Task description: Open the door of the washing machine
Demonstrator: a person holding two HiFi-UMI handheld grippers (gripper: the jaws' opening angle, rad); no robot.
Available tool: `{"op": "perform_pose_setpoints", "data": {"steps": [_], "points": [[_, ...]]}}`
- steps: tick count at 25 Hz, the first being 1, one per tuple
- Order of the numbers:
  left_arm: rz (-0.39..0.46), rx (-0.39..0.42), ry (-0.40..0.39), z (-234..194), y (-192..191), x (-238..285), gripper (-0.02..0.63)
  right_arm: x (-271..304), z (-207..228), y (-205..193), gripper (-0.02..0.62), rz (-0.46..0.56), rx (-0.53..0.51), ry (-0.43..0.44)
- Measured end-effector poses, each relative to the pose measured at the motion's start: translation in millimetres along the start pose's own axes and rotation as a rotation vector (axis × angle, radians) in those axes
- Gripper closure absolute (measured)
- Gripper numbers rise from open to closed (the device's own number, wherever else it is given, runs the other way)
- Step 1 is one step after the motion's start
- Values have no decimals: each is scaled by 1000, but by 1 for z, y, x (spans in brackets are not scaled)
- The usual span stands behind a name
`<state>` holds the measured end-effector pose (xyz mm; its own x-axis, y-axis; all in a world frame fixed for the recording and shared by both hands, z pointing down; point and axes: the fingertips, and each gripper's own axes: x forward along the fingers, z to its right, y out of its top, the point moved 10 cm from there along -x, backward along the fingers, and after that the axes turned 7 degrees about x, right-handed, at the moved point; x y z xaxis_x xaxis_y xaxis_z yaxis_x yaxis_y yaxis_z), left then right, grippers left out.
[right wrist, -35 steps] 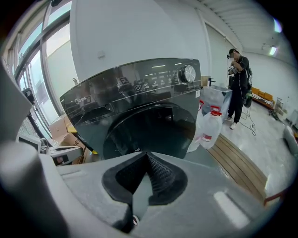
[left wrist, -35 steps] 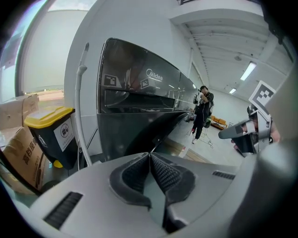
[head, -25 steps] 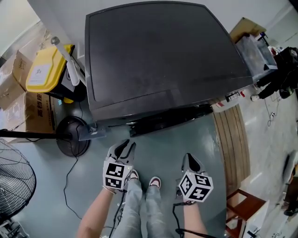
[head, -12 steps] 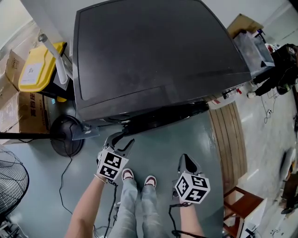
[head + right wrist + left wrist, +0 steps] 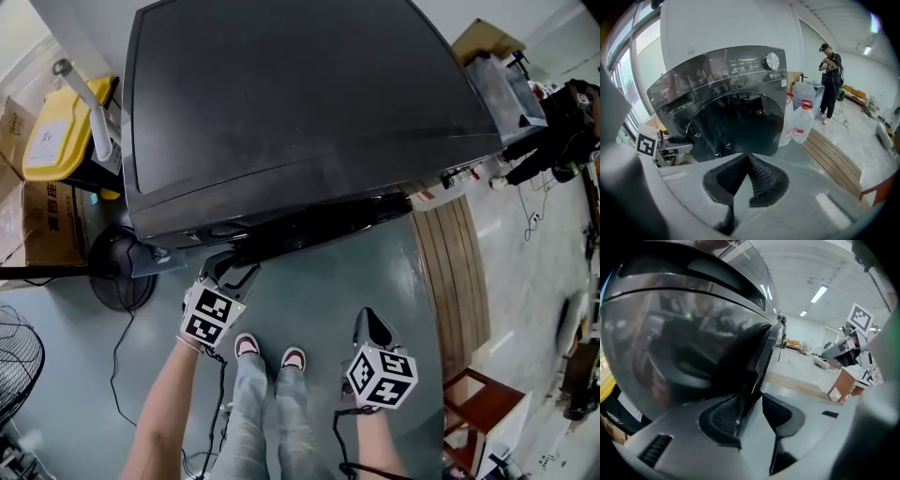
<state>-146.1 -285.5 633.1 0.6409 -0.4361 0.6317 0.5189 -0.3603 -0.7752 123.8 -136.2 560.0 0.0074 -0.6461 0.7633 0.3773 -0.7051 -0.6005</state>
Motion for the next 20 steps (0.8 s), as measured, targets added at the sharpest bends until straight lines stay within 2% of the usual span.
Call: {"op": "perform_pose_setpoints", "data": {"steps": [12,20], "points": [[-6,1,-90,-4,-3,6,485,1,7,-5,589,7,16,-22],[8,-33,-60,0,-4,3,486,-5,18,-10,589,21,58,-59]]}}
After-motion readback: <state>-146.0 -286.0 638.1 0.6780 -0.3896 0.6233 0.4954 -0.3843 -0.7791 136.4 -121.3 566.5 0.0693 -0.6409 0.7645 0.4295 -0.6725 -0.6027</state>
